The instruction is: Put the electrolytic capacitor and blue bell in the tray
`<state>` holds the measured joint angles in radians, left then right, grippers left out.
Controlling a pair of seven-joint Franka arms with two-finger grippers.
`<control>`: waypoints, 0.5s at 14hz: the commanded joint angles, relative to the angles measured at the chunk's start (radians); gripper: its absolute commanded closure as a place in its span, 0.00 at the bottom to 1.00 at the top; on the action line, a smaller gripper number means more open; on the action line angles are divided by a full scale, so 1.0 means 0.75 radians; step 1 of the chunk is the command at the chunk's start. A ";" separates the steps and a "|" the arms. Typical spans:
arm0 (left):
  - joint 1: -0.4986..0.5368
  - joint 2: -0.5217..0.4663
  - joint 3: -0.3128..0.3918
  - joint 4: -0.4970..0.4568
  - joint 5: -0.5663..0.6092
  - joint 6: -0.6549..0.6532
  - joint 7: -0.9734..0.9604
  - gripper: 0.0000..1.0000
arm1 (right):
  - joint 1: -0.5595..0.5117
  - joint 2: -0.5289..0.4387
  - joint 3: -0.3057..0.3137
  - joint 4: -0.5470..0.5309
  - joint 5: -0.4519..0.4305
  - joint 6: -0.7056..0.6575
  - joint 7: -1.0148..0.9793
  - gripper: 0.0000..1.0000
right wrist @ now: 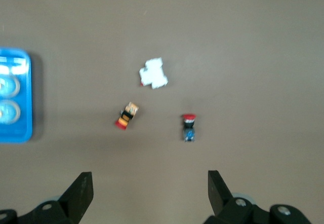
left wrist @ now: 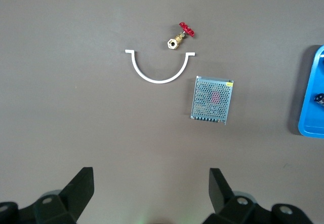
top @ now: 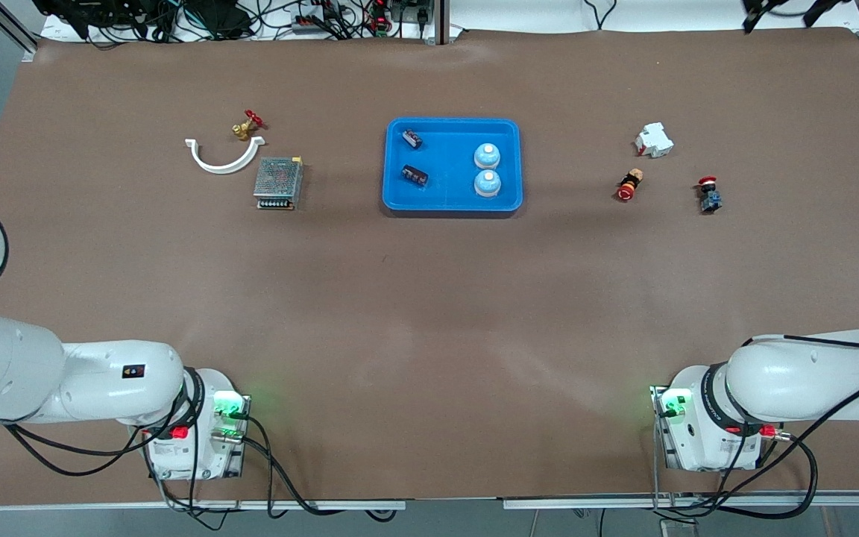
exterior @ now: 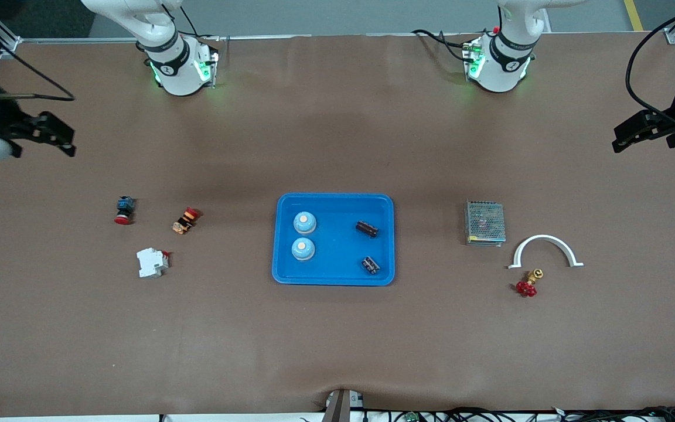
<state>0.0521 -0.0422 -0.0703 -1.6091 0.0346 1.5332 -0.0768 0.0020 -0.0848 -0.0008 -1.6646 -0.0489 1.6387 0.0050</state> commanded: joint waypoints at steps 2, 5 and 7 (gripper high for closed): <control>0.000 -0.001 -0.002 0.012 -0.015 -0.015 0.012 0.00 | -0.058 0.107 0.011 0.139 0.024 -0.019 -0.009 0.00; 0.004 -0.001 0.000 0.014 -0.007 -0.015 0.021 0.00 | -0.054 0.109 0.015 0.143 0.036 0.022 0.010 0.00; 0.008 -0.001 0.002 0.014 -0.007 -0.015 0.025 0.00 | -0.064 0.107 0.011 0.143 0.059 0.055 -0.013 0.00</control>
<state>0.0530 -0.0422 -0.0701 -1.6091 0.0346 1.5332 -0.0768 -0.0303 -0.0098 0.0035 -1.5827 -0.0297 1.6743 0.0034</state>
